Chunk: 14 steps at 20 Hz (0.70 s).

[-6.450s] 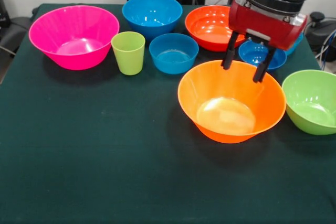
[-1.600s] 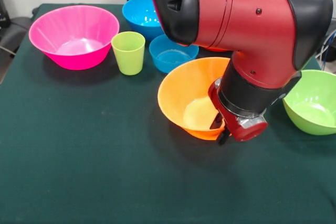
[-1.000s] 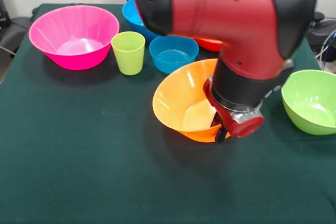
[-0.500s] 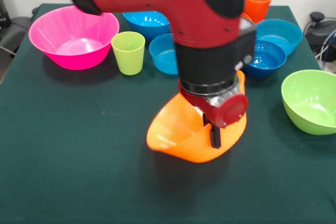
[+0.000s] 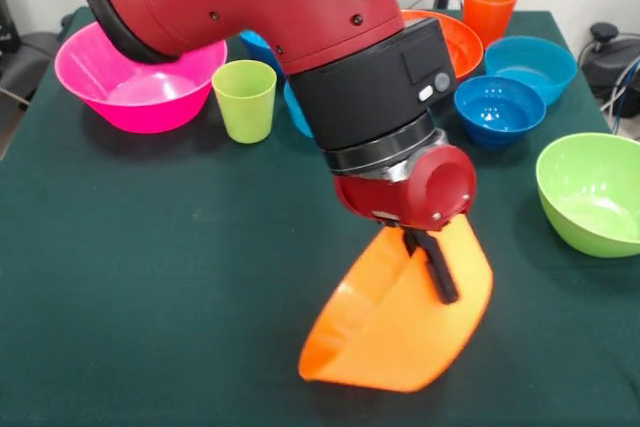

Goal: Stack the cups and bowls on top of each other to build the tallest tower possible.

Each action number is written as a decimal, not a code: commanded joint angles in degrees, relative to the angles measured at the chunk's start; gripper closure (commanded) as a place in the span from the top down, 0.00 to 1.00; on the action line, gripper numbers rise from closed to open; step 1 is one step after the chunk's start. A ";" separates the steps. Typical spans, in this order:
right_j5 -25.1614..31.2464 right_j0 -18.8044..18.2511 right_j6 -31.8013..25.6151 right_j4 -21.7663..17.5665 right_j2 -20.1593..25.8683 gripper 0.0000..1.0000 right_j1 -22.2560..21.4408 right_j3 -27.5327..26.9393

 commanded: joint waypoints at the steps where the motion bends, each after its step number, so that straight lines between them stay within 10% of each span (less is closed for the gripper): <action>1: -6.74 -1.78 -16.02 -6.50 16.22 0.00 6.09 9.69; 14: -6.17 -6.27 -16.00 -10.57 28.46 0.00 15.58 11.97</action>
